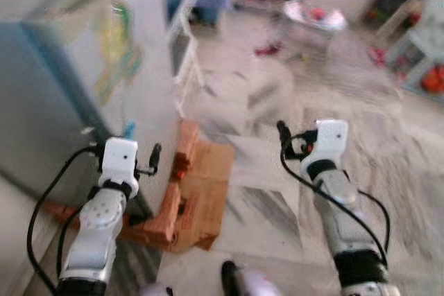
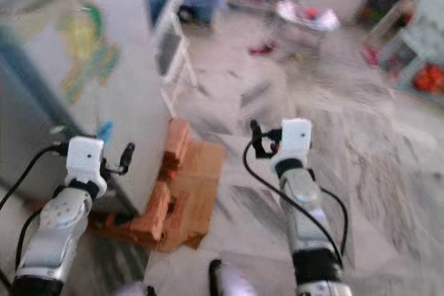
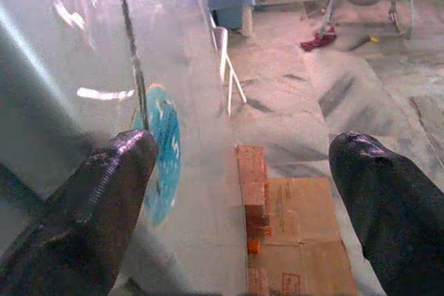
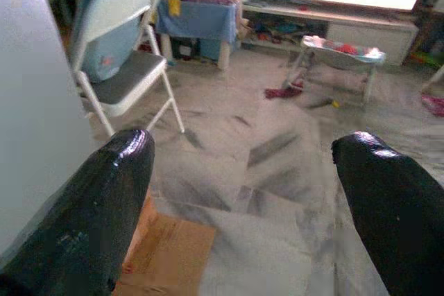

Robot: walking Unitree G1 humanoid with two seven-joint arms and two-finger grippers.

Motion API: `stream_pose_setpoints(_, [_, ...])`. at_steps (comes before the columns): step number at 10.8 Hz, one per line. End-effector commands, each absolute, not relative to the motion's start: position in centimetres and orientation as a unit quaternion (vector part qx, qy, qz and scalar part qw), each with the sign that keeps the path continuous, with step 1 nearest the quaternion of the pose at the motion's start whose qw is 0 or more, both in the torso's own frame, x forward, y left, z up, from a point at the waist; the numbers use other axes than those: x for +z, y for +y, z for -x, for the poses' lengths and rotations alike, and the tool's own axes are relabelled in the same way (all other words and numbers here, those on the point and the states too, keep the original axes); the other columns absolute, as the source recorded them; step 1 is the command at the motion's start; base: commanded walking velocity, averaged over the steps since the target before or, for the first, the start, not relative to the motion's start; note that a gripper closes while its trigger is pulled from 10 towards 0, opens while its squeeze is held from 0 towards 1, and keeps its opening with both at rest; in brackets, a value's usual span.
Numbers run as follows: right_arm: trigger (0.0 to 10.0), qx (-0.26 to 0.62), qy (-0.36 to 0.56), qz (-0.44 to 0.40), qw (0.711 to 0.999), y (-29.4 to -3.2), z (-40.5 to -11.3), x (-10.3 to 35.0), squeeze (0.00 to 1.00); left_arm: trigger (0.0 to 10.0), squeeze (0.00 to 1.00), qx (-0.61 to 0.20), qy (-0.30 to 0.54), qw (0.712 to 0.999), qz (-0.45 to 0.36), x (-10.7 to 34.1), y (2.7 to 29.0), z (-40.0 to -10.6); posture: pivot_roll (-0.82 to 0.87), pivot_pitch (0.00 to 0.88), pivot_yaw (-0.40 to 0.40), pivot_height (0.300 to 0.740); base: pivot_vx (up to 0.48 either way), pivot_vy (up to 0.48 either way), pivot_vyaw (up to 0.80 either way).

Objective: Restocking fridge

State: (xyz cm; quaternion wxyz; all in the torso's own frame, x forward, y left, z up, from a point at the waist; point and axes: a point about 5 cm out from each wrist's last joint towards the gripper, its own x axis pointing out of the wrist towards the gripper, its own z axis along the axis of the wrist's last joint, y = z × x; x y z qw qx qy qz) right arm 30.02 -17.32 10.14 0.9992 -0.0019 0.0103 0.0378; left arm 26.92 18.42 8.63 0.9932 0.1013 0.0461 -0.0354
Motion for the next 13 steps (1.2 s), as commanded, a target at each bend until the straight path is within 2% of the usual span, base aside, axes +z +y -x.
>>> stream_pose_setpoints(1, [10.0,0.045,0.005,0.006,0.999,-17.4,-29.9,10.5,0.00,10.0,0.00,-0.006,0.032,0.993,-0.112,9.2,19.3,-26.9,0.12,0.104,-0.041,0.740,0.000,0.000,0.00])
stream_pose_setpoints(3, [10.0,0.055,0.016,0.018,0.998,-18.0,-29.0,10.2,0.00,10.0,0.00,0.050,0.028,0.994,-0.098,9.5,20.9,-27.1,0.12,0.109,-0.041,0.740,0.000,0.000,0.00])
stream_pose_setpoints(5, [10.0,0.059,0.026,0.023,0.998,-18.2,-28.5,9.6,0.00,10.0,0.00,0.016,0.041,0.995,-0.089,8.9,20.3,-26.2,0.12,0.111,-0.041,0.740,0.000,0.000,0.00])
stream_pose_setpoints(6, [10.0,0.062,0.028,0.021,0.997,-18.0,-28.6,9.6,0.00,10.0,0.00,-0.028,0.057,0.995,-0.074,8.1,19.4,-25.1,0.12,0.111,-0.042,0.740,0.000,0.000,0.00])
stream_pose_setpoints(7, [10.0,0.072,0.032,0.016,0.997,-17.7,-28.6,9.5,0.00,10.0,0.00,-0.041,0.071,0.994,-0.079,7.5,19.4,-24.2,0.12,0.111,-0.042,0.740,0.000,0.000,0.00])
stream_pose_setpoints(8, [10.0,0.080,0.034,0.018,0.996,-17.4,-28.6,9.5,0.00,10.0,0.00,-0.020,0.095,0.991,-0.092,6.7,20.1,-23.7,0.14,0.113,-0.043,0.740,0.000,0.000,0.00])
stream_pose_setpoints(9, [10.0,0.083,0.042,0.016,0.996,-17.3,-28.4,9.3,0.00,10.0,0.00,0.038,0.100,0.990,-0.091,6.5,22.0,-24.6,0.14,0.116,-0.046,0.740,0.000,0.000,0.00])
stream_pose_setpoints(10, [10.0,0.087,0.045,0.014,0.995,-17.2,-28.3,9.2,0.00,10.0,0.00,0.035,0.089,0.992,-0.085,7.0,22.1,-25.5,0.13,0.117,-0.051,0.740,0.000,0.000,0.00])
stream_pose_setpoints(12, [10.0,0.111,0.069,0.015,0.991,-16.9,-26.1,8.6,0.00,10.0,0.00,0.013,0.071,0.994,-0.076,8.3,21.2,-28.4,0.12,0.117,-0.056,0.740,0.000,0.000,0.00])
stream_pose_setpoints(13, [10.0,0.087,0.099,0.035,0.991,-17.9,-24.4,7.7,0.00,10.0,0.00,-0.004,0.066,0.996,-0.064,8.5,20.4,-29.6,0.11,0.123,-0.055,0.740,0.000,0.000,0.00])
